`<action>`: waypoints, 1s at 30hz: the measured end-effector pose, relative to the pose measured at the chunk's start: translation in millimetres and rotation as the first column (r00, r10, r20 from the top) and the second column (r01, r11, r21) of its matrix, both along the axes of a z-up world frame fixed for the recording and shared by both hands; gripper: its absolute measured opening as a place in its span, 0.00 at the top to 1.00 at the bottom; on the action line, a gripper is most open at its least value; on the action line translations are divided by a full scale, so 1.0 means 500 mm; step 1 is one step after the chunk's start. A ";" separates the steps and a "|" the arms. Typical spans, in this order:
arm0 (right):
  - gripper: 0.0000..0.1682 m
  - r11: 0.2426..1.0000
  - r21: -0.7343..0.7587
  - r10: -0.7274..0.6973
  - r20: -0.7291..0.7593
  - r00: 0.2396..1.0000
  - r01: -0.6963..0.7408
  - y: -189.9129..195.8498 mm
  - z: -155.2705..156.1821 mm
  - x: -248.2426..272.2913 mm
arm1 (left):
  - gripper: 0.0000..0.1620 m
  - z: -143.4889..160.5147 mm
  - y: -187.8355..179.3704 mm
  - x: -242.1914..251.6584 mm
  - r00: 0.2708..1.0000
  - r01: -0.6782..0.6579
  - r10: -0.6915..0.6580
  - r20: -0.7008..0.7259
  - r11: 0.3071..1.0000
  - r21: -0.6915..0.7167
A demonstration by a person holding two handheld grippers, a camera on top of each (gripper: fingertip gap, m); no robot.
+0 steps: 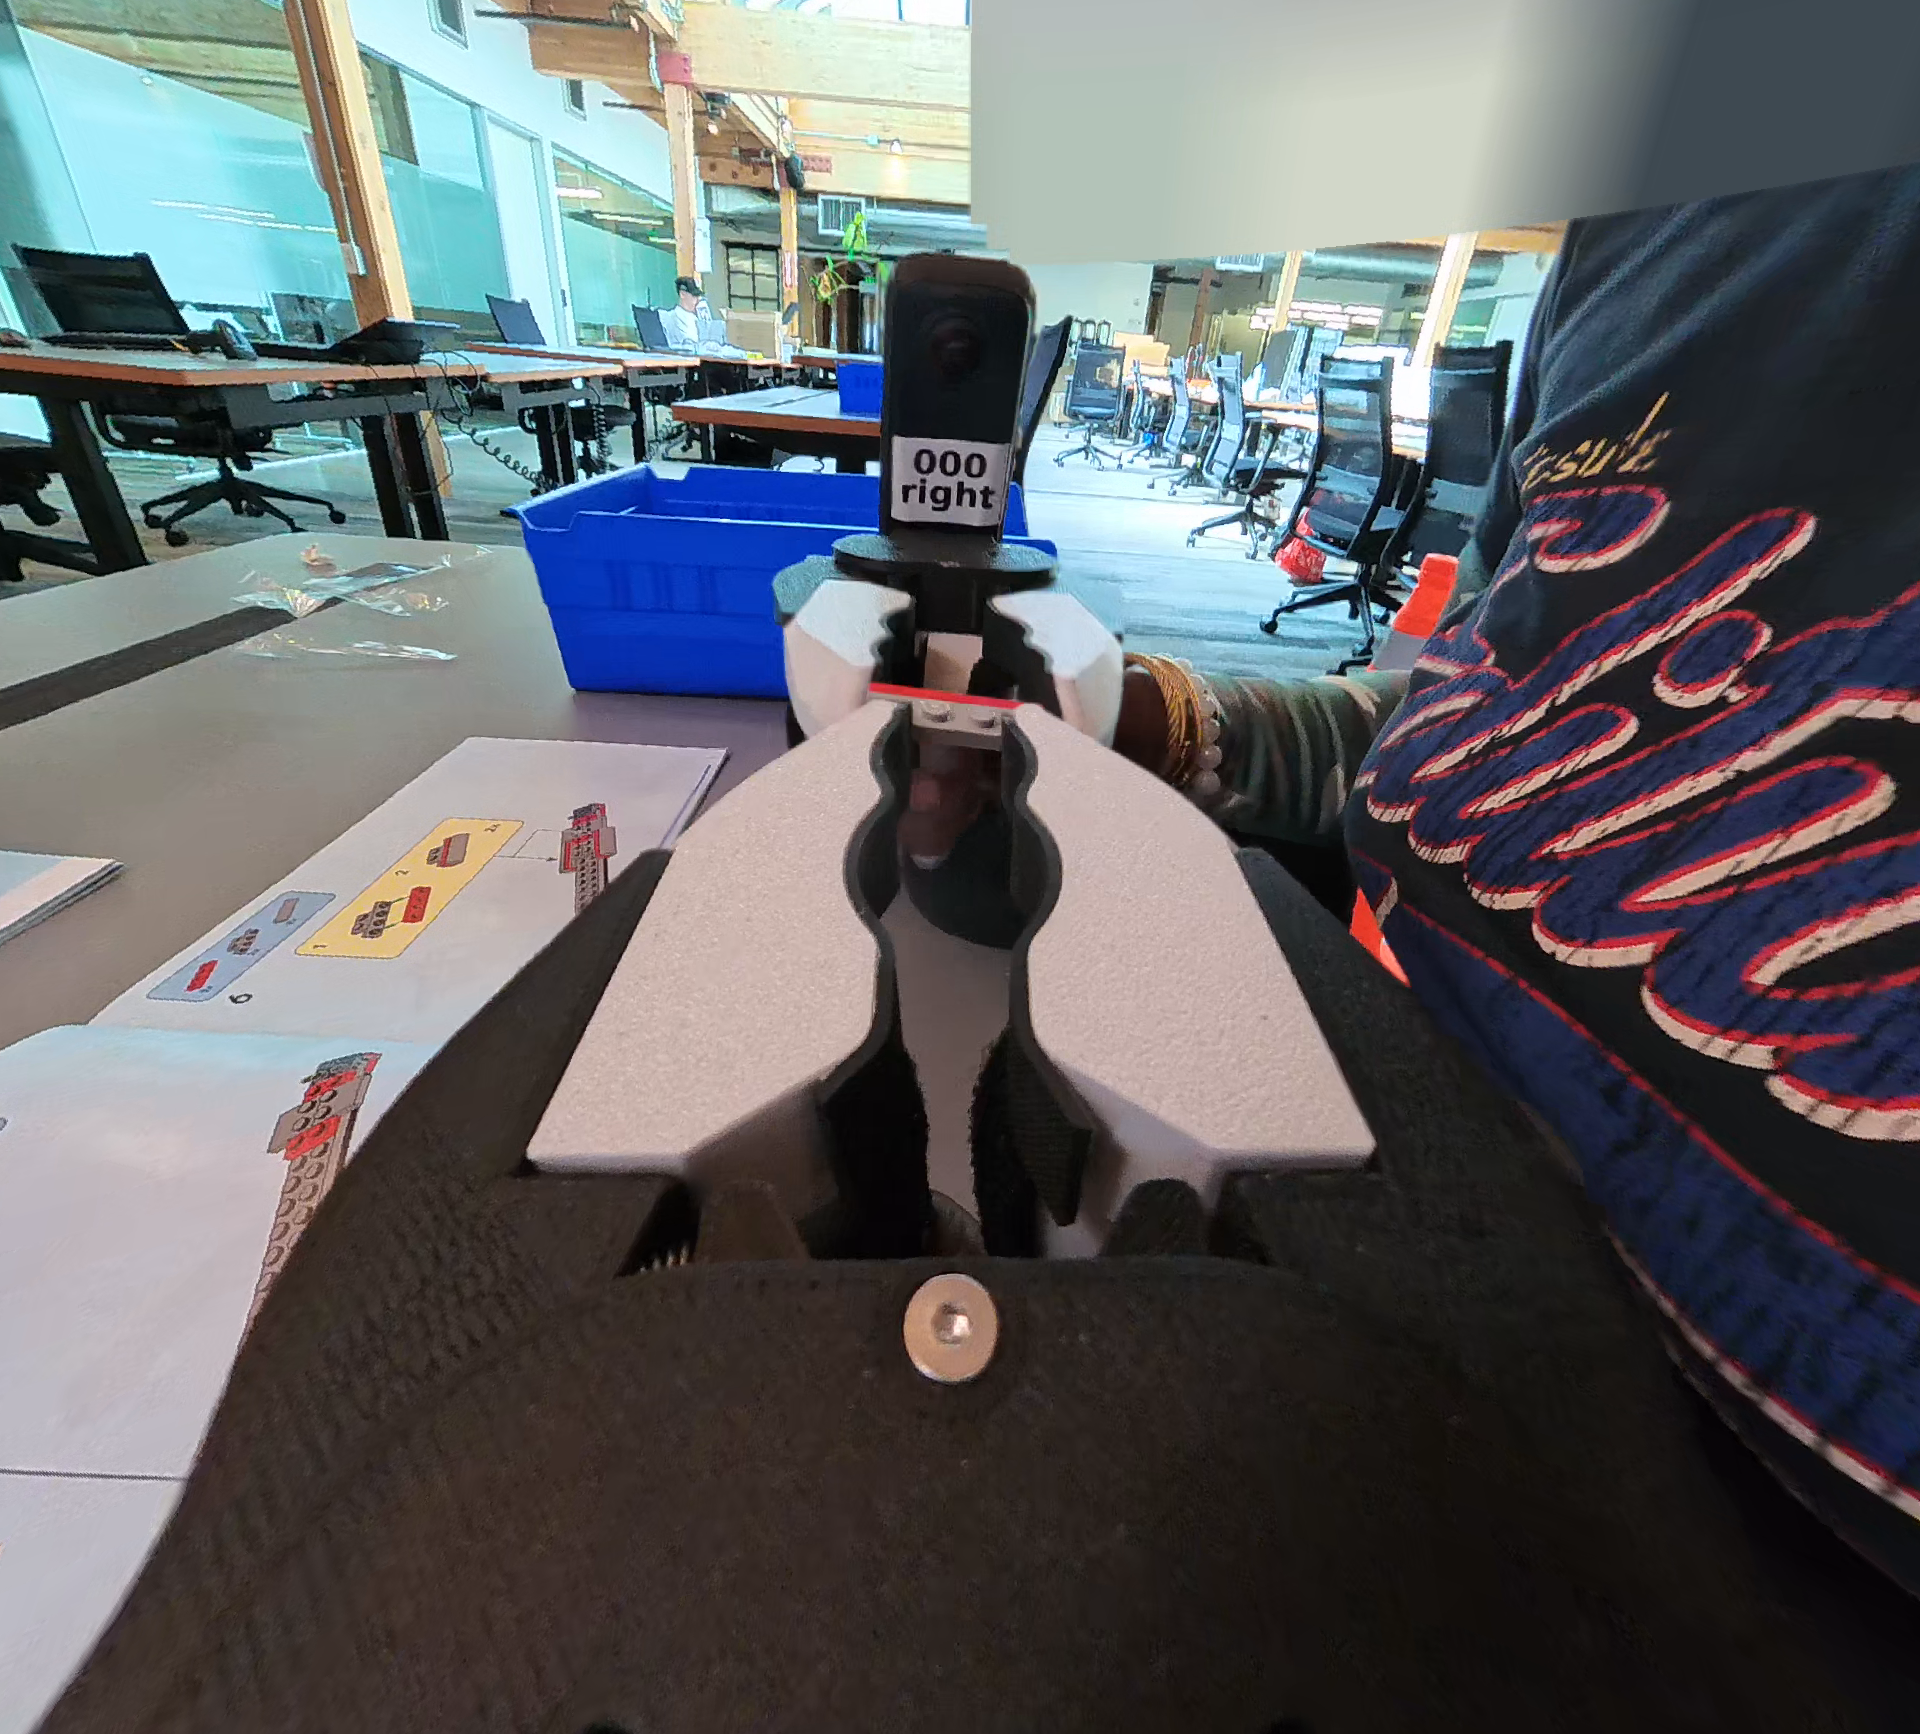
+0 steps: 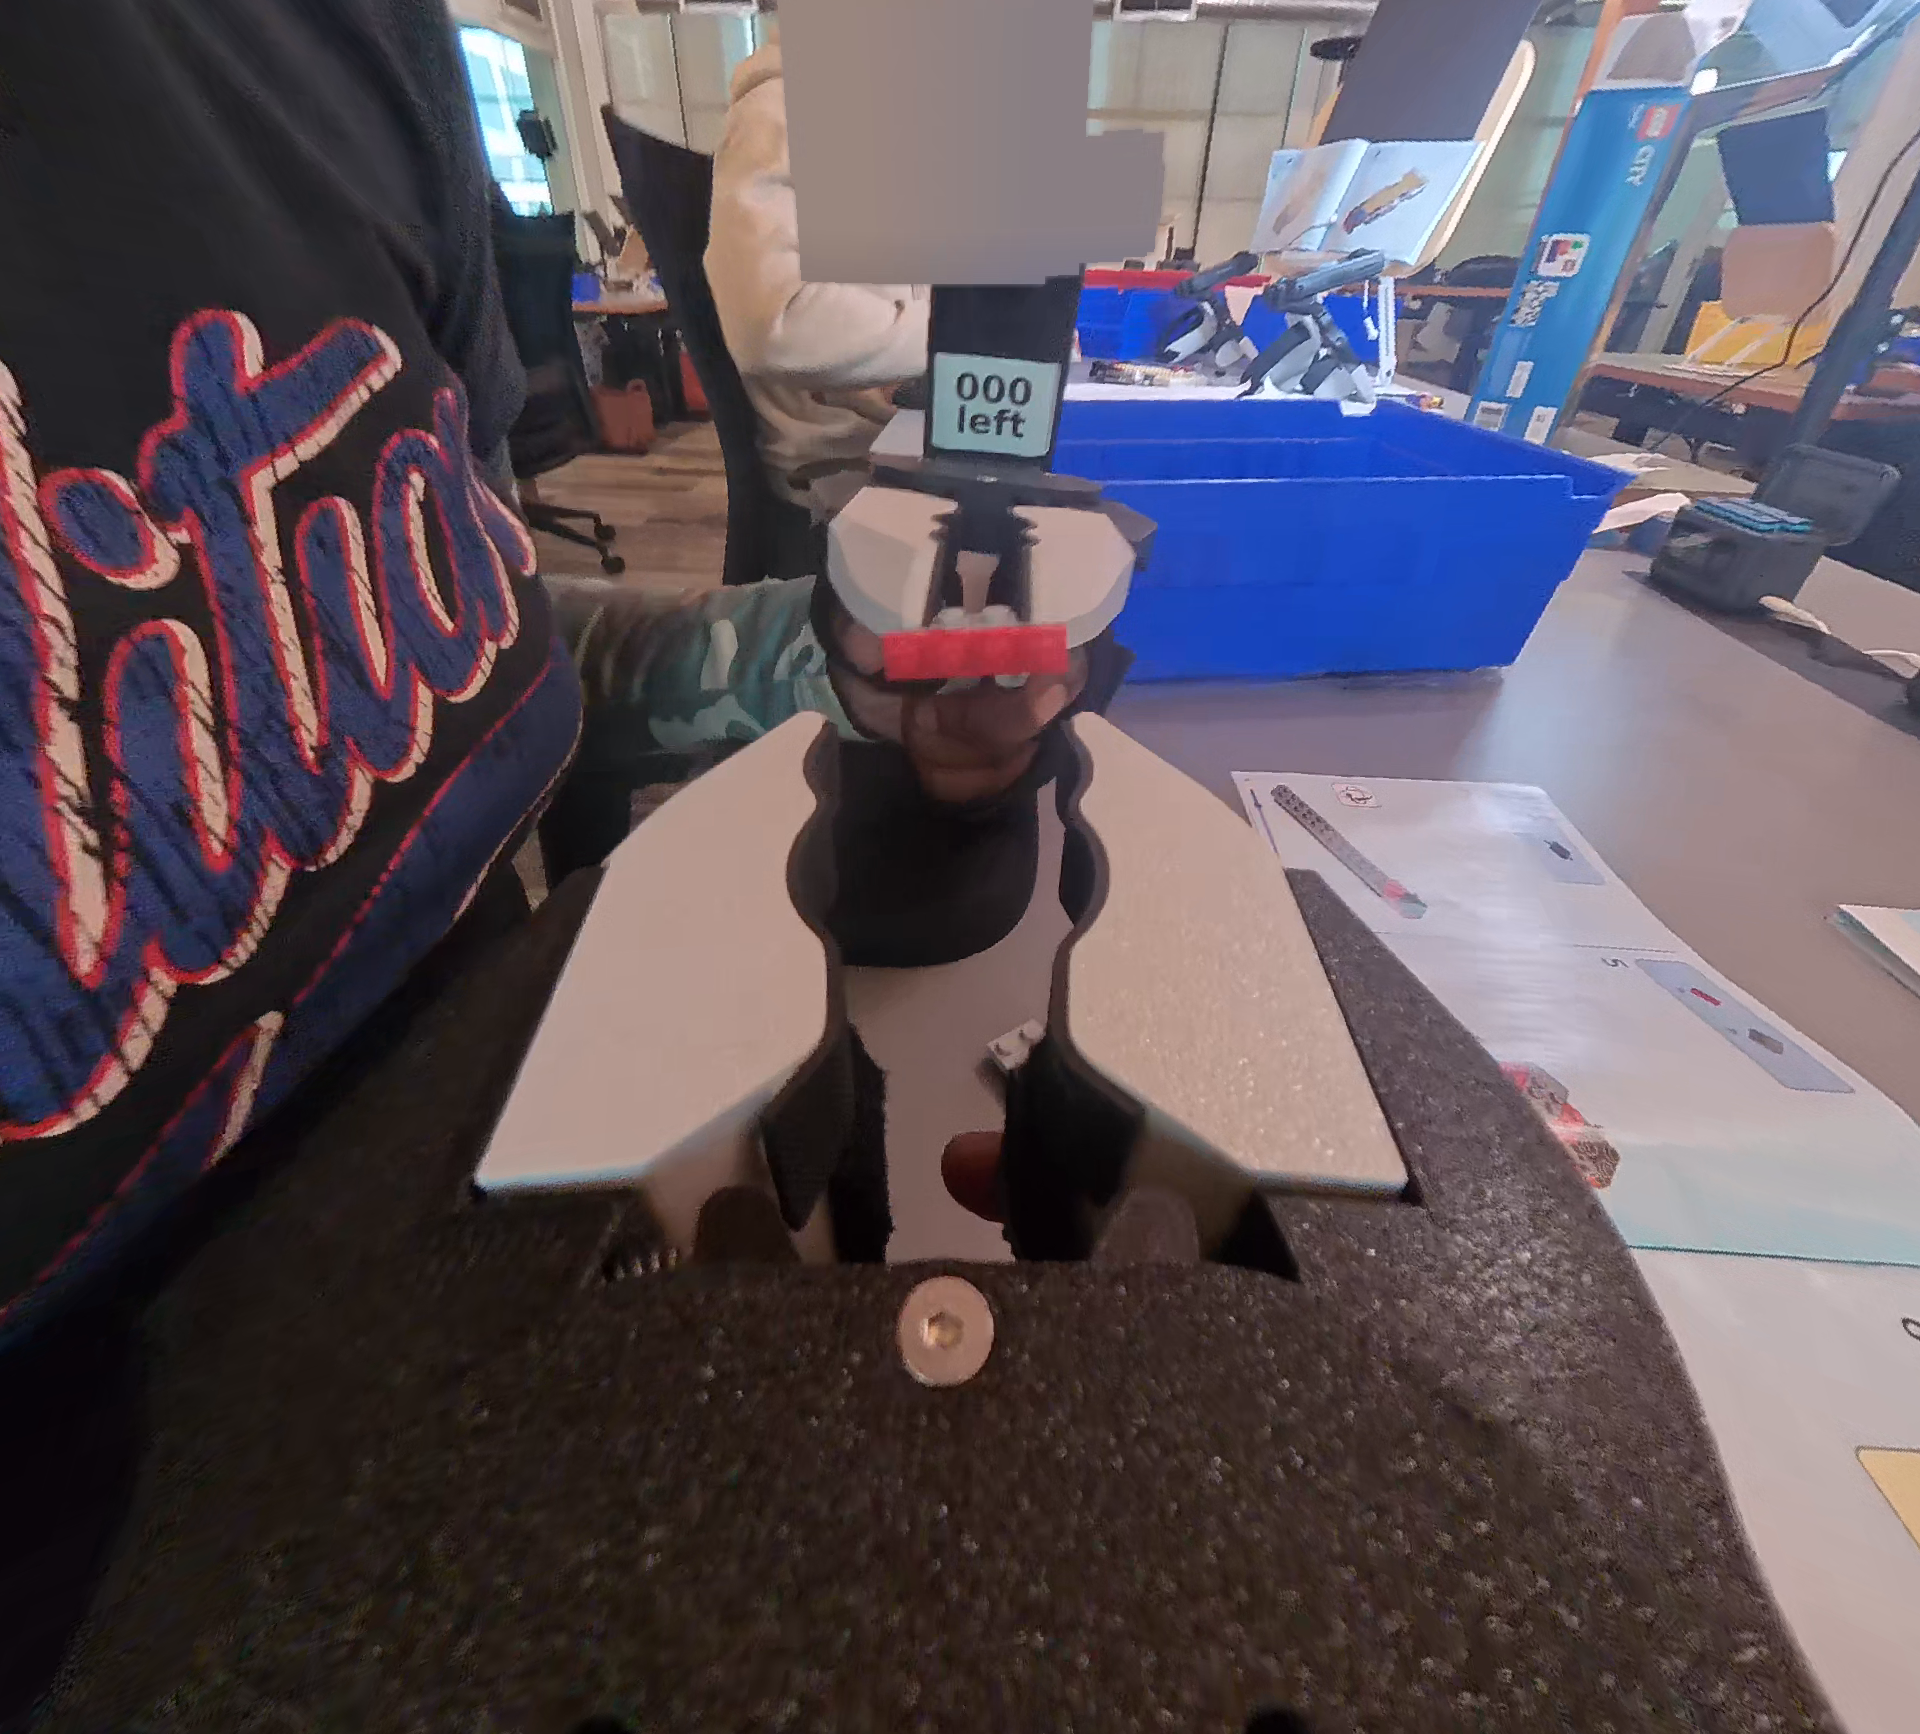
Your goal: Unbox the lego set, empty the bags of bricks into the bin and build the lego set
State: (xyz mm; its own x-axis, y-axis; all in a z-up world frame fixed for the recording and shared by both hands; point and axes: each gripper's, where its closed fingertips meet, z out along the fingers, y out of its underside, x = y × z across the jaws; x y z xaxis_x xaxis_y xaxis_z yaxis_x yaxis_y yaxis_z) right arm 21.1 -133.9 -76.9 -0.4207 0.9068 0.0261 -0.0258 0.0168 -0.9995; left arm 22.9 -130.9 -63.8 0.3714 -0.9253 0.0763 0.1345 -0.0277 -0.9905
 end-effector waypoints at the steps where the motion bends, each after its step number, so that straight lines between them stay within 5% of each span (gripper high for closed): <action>1: 0.76 1.000 0.019 -0.002 0.001 1.000 0.002 -0.003 -0.002 0.000 | 0.90 0.002 0.001 -0.001 1.000 0.001 -0.001 0.008 1.000 -0.005; 18: 0.76 0.999 0.035 -0.034 -0.027 0.999 0.035 0.003 0.002 0.003 | 0.90 0.002 0.000 0.003 1.000 0.008 -0.008 0.003 1.000 -0.008; 23: 0.76 0.989 0.049 -0.134 -0.081 0.988 0.138 0.042 0.028 0.012 | 0.90 -0.004 -0.006 0.014 0.999 0.011 -0.011 -0.034 1.000 0.015; 30: 0.74 0.892 0.242 -0.421 0.134 0.897 0.382 0.076 0.038 0.119 | 0.90 -0.004 -0.001 0.012 1.000 0.007 -0.007 -0.028 1.000 -0.001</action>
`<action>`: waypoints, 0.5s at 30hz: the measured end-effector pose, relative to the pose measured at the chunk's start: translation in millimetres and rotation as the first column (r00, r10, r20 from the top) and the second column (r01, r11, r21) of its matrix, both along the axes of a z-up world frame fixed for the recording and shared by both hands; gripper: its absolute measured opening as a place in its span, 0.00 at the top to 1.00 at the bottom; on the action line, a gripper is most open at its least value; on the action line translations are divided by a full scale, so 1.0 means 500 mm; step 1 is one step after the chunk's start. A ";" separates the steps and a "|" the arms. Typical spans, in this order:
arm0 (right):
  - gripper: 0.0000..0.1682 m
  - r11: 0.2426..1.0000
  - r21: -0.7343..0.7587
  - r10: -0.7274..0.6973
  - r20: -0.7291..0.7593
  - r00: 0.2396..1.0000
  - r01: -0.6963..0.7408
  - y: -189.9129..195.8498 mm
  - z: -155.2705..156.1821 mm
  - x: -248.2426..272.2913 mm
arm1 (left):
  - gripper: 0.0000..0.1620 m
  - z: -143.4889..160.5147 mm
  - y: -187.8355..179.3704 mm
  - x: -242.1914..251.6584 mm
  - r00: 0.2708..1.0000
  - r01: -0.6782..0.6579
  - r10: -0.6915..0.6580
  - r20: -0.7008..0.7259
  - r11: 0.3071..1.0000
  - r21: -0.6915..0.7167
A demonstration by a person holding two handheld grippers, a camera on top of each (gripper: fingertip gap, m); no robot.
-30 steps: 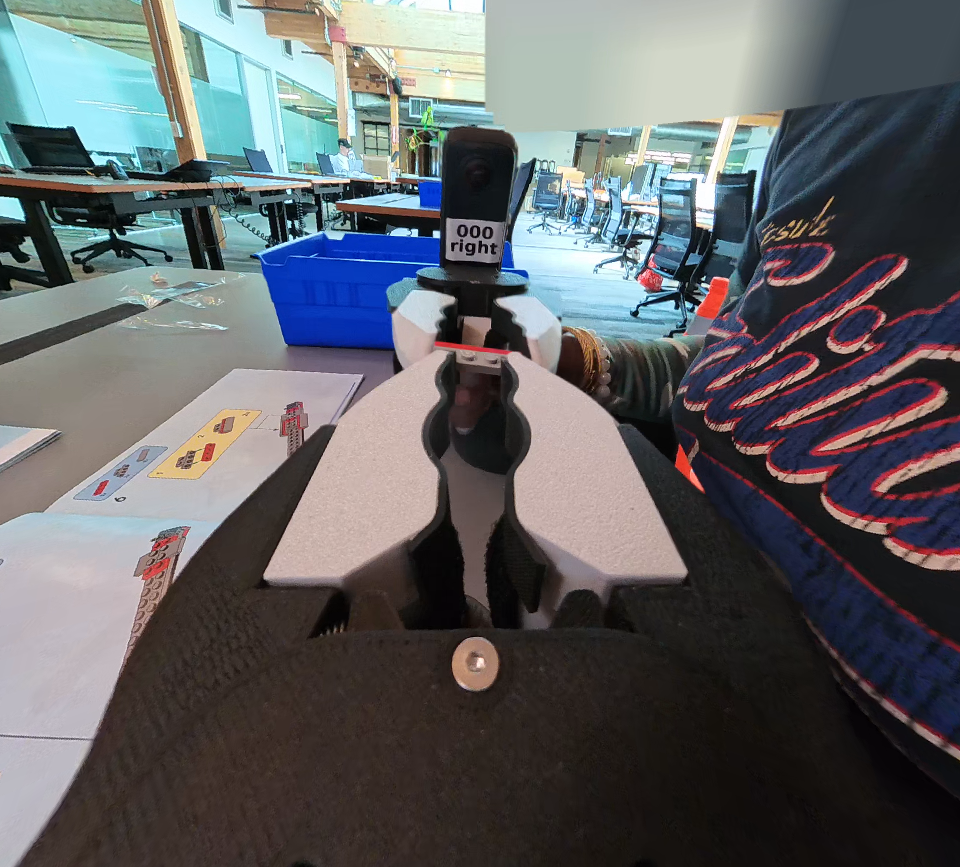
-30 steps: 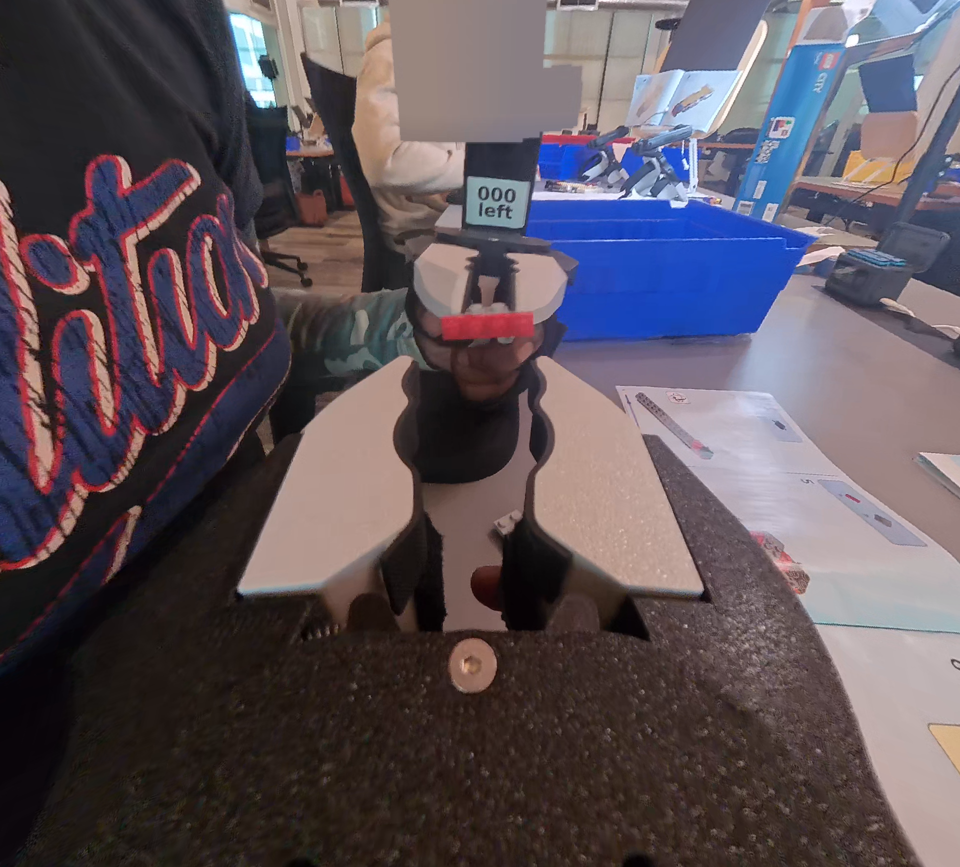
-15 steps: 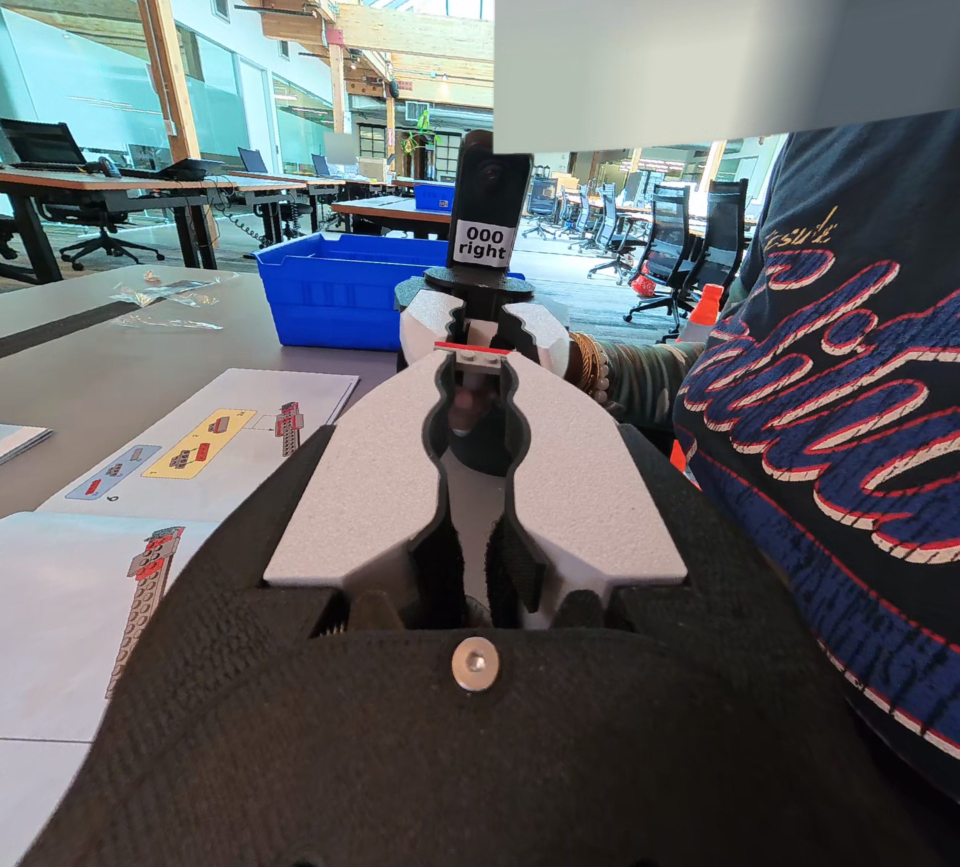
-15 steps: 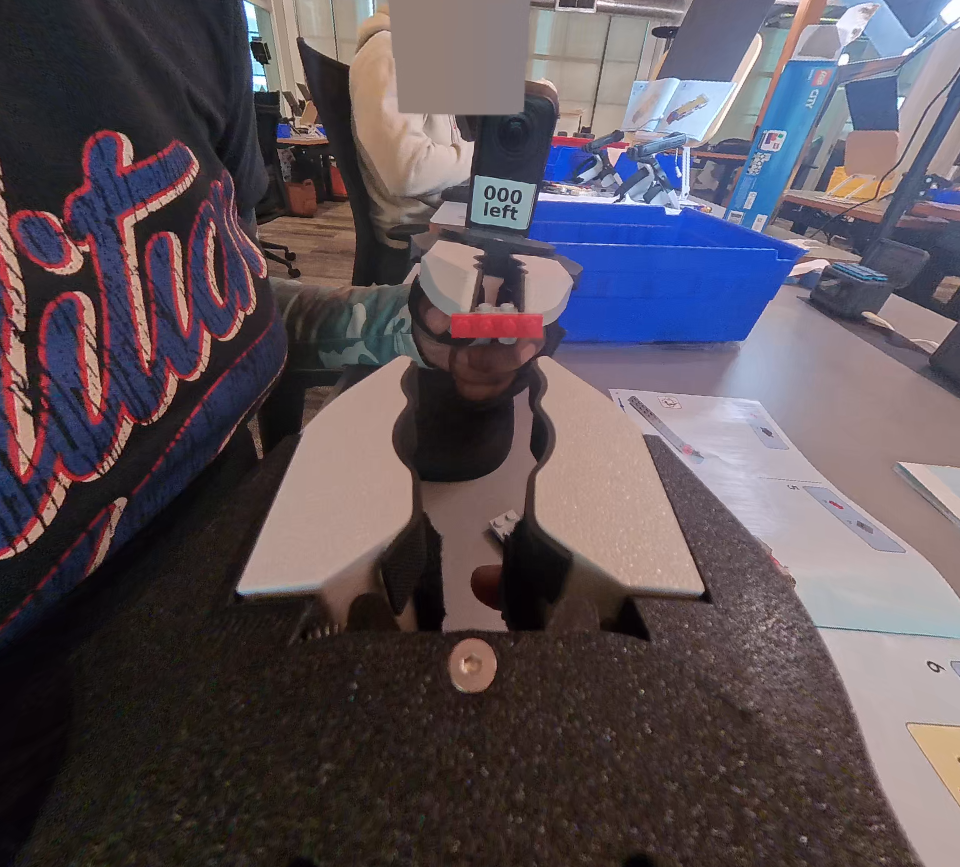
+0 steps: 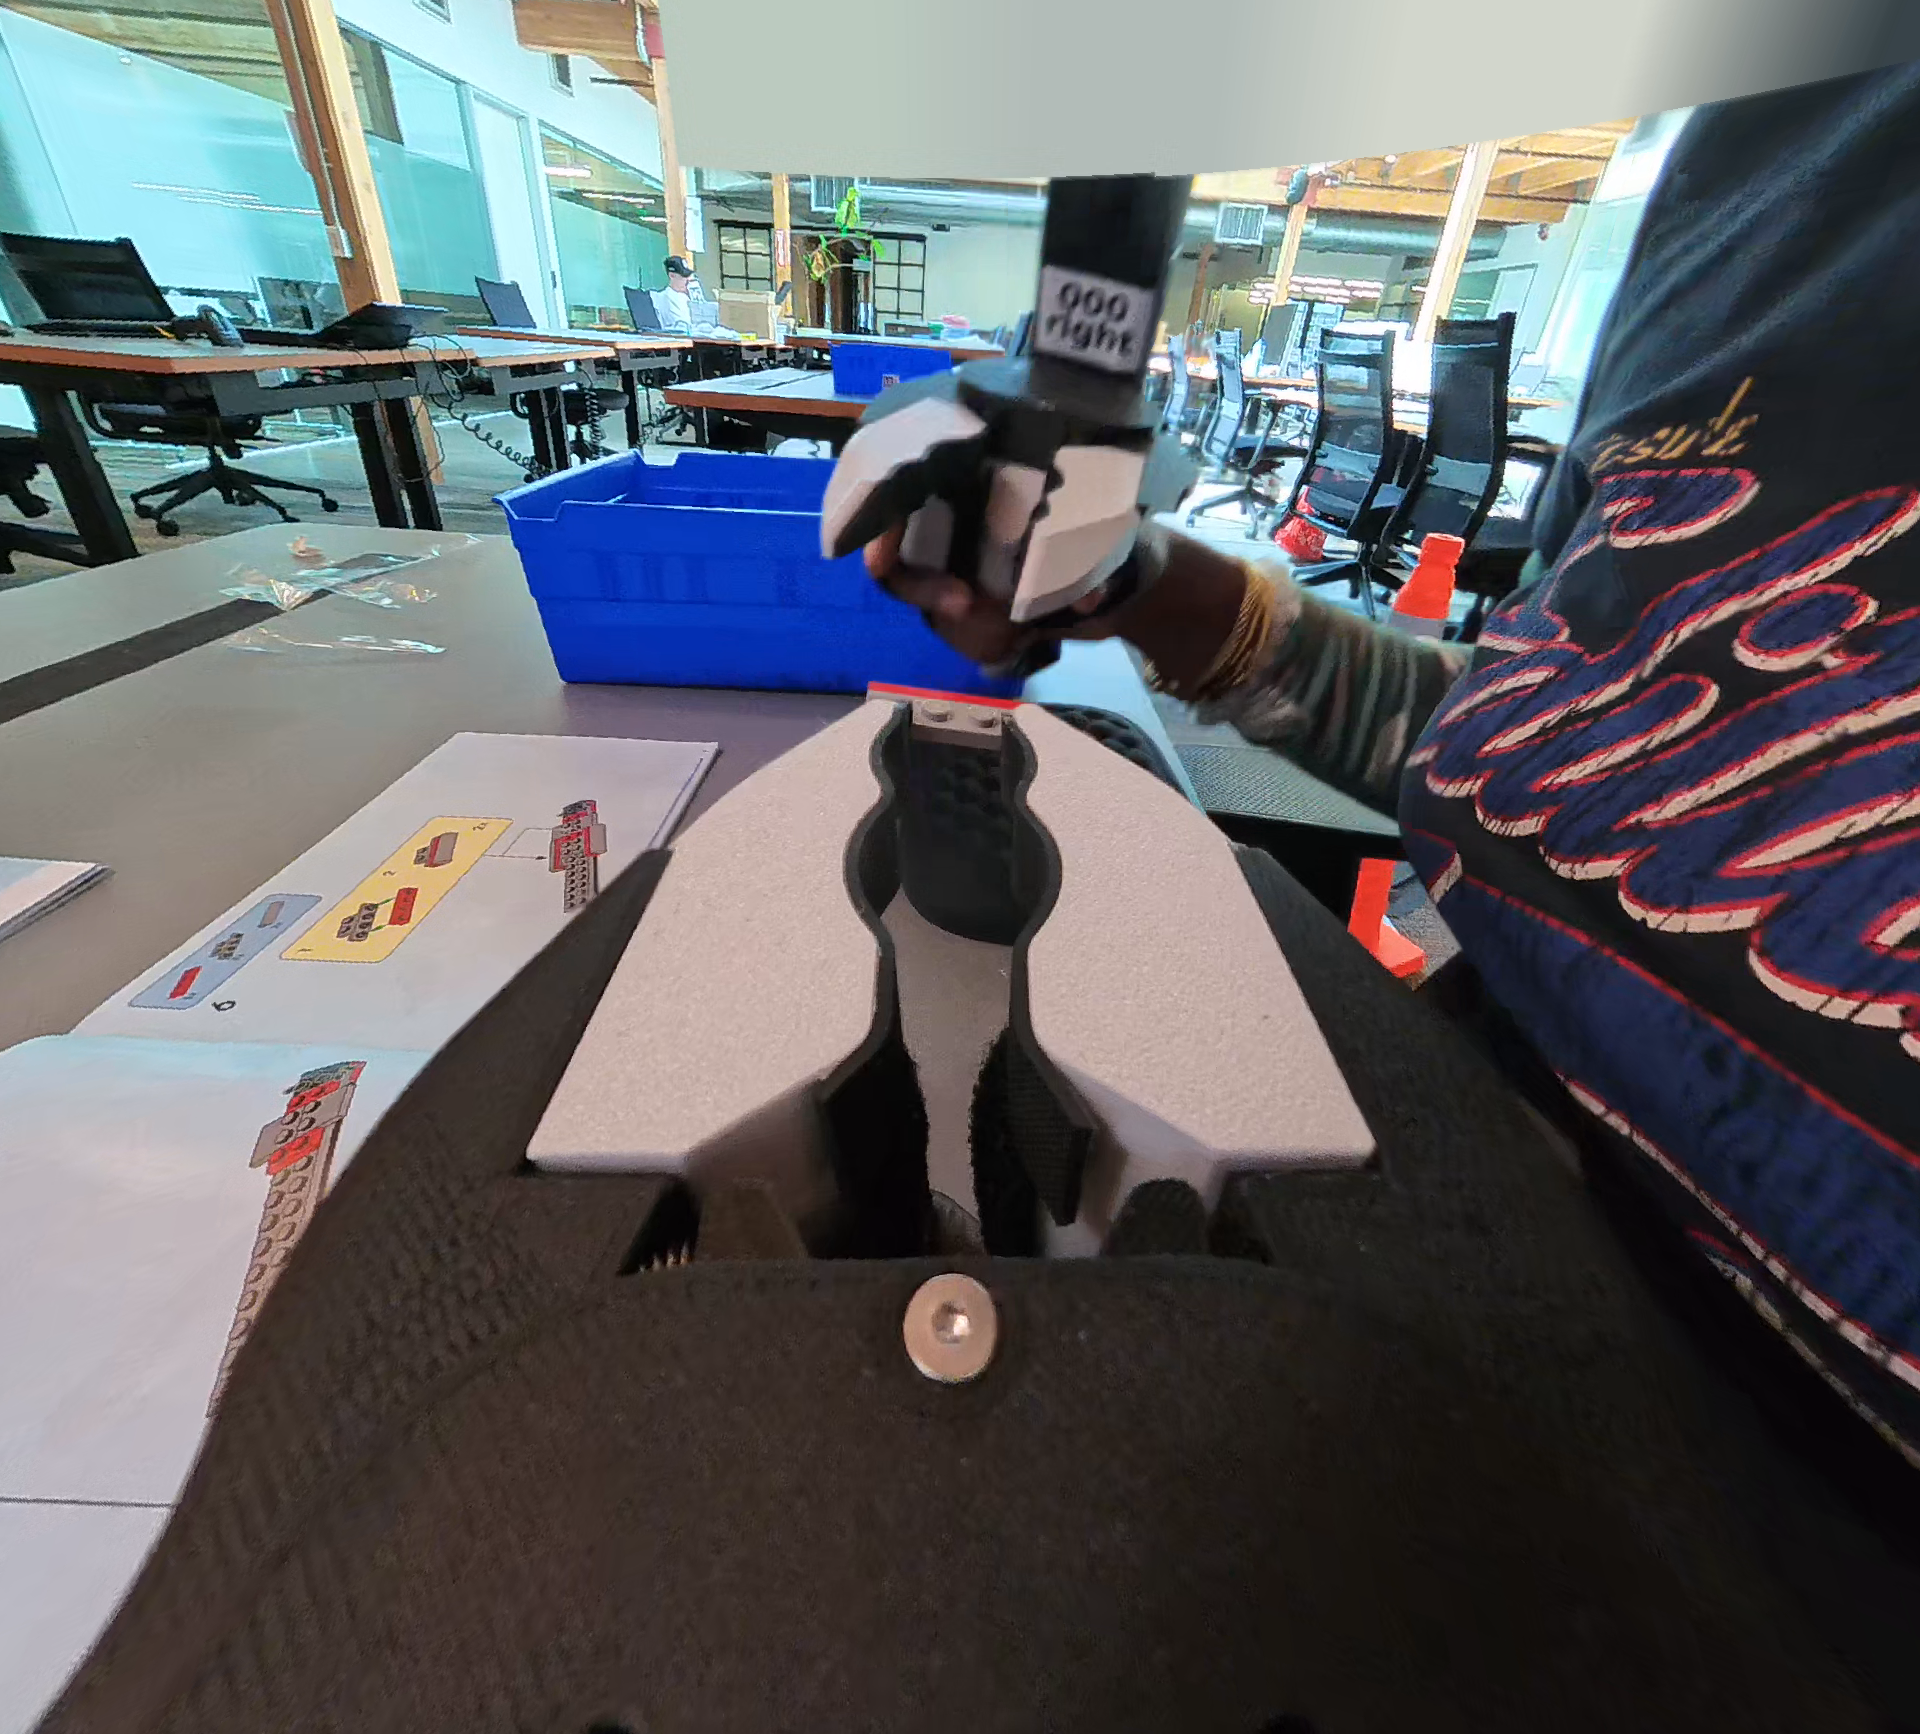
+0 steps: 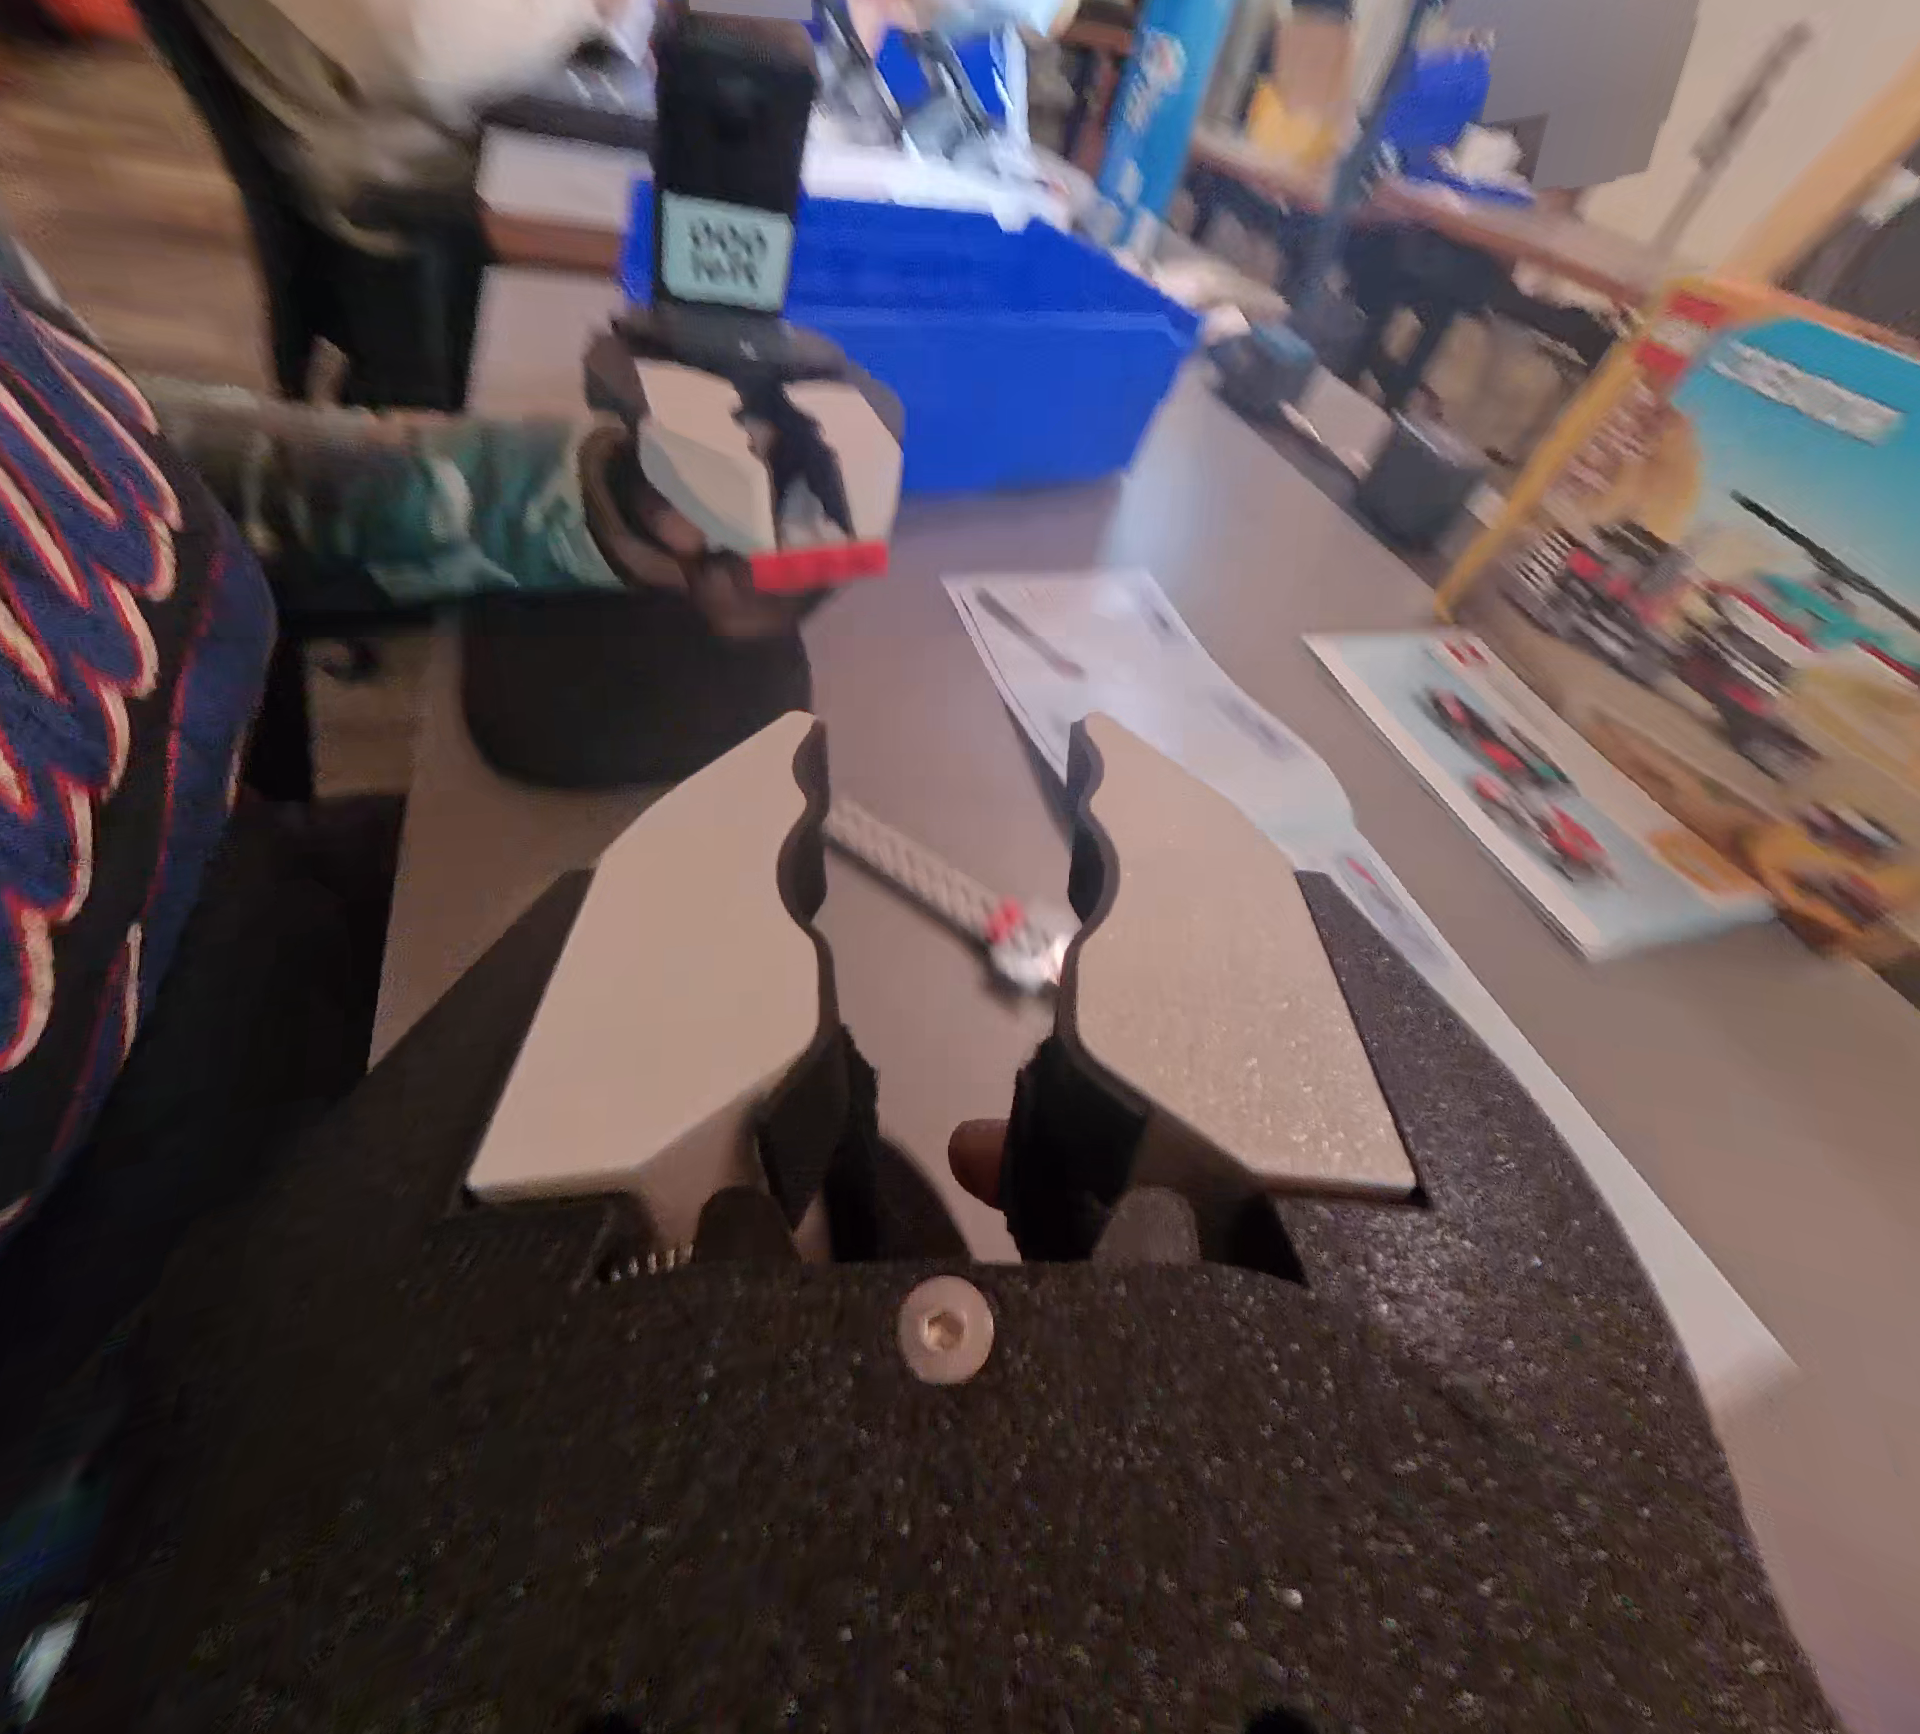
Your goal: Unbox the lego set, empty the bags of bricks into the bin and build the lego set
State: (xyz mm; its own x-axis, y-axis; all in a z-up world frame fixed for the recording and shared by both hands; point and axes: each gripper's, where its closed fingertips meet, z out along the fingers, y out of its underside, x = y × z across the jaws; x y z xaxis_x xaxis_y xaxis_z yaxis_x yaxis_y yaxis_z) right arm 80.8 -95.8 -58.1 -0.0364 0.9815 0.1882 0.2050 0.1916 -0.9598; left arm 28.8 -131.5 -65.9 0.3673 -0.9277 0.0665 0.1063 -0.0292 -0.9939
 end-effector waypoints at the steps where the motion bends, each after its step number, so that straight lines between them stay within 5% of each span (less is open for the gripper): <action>1: 0.74 0.998 0.020 -0.064 0.054 0.996 0.063 0.012 0.002 0.037 | 0.90 -0.001 0.001 0.001 1.000 0.003 -0.003 -0.001 1.000 -0.007; 8: 0.76 0.886 0.046 -0.437 0.417 0.797 0.462 0.169 0.006 0.391 | 0.90 -0.003 0.003 0.000 1.000 0.002 -0.002 0.000 1.000 -0.017; 15: 0.72 0.850 -0.061 -0.316 0.735 0.600 0.523 0.271 -0.115 0.573 | 0.90 -0.002 0.002 -0.002 1.000 0.004 -0.003 0.008 1.000 -0.015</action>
